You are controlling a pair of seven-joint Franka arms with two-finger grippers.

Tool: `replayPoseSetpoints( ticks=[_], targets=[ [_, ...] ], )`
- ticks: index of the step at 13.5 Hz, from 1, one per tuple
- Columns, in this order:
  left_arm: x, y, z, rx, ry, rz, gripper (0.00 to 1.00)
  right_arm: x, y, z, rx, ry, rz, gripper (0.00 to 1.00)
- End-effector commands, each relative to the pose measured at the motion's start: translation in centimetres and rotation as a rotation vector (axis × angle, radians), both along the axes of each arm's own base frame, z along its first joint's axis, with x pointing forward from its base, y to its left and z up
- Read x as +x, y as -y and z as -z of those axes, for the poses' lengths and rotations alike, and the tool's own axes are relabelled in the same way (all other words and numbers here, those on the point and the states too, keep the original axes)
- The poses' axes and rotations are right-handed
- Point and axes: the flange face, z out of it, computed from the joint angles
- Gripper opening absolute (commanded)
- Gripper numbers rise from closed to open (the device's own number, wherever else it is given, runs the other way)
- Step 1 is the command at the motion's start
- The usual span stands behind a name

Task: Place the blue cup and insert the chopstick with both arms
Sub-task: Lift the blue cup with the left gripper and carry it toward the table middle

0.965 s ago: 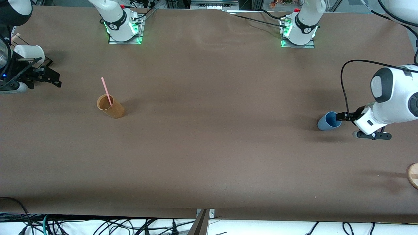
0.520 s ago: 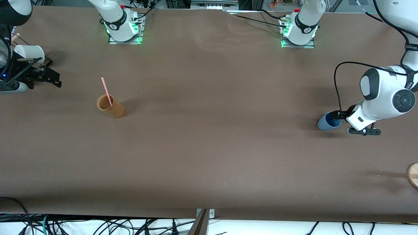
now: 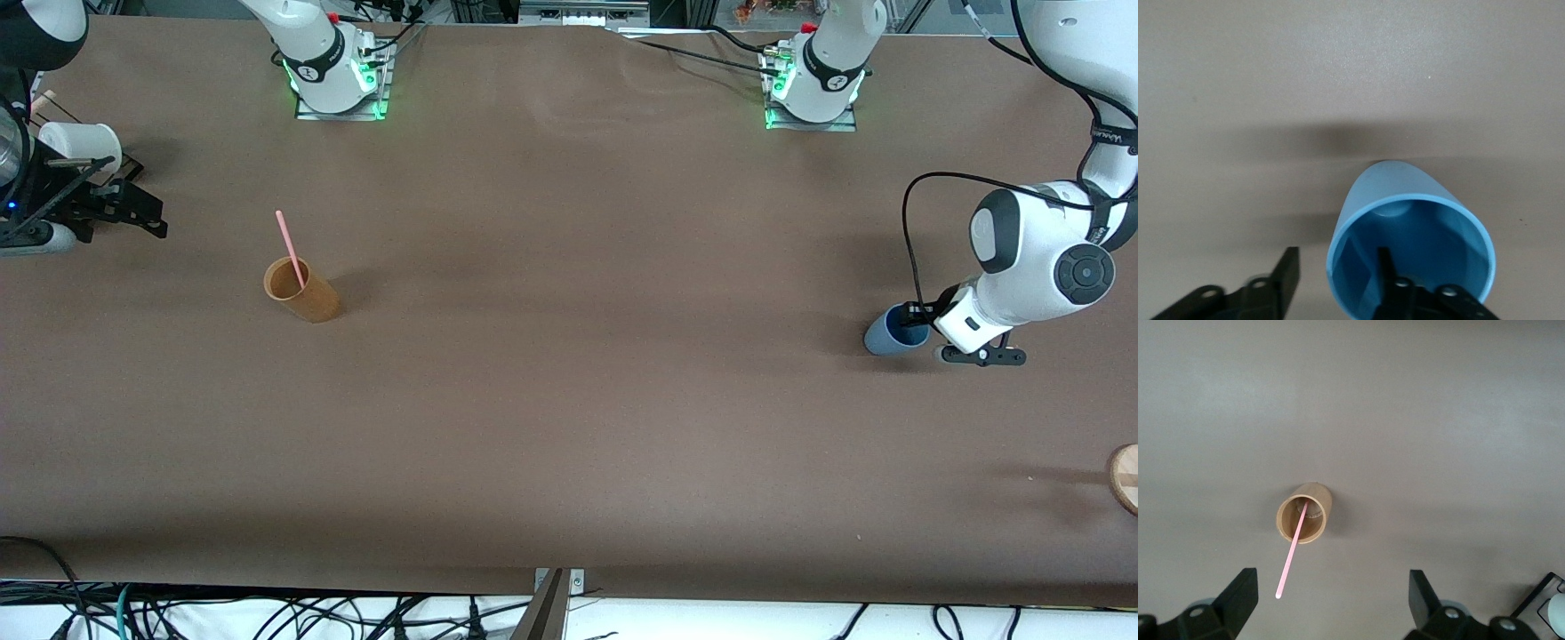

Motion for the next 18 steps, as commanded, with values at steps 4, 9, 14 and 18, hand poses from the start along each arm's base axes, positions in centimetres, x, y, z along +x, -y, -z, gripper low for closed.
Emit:
replayPoseSetpoints(
  ticks=[4,9,14,18],
  targets=[
    [0.8,-0.1,-1.4,0.006,0.021,0.018,0.0,-0.4,0.1,-0.7,0.013,0.001,-0.009,1.0],
    [5.3,6.7,-8.6,-0.059,-0.002,0.049,0.0,-0.4,0.1,-0.7,0.013,0.001,-0.009,1.0],
    [6.3,24.7,-13.9,-0.026,0.041,0.072,0.0,-0.4,0.1,-0.7,0.013,0.001,-0.009,1.0],
    [4.0,42.0,-14.2,-0.054,0.066,0.088,0.0,-0.4,0.1,-0.7,0.013,0.001,-0.009,1.0]
  ],
)
